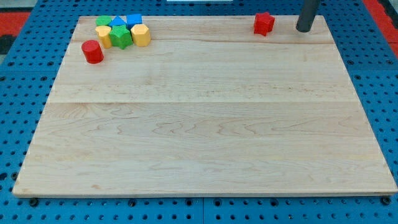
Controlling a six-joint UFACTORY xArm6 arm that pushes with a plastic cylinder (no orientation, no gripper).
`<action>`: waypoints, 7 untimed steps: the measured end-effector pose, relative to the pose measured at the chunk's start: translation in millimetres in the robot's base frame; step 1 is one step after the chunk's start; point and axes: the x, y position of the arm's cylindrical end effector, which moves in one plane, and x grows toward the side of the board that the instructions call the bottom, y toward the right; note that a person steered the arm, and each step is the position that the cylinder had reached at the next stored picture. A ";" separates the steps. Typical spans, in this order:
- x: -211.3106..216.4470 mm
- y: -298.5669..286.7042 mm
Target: Push the red star slightly down
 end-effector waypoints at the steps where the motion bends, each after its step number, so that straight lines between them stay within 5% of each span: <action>1: -2.5 -8.1; 4: -44.1 -89.6; 6: 19.4 -160.5; 7: 24.1 -122.3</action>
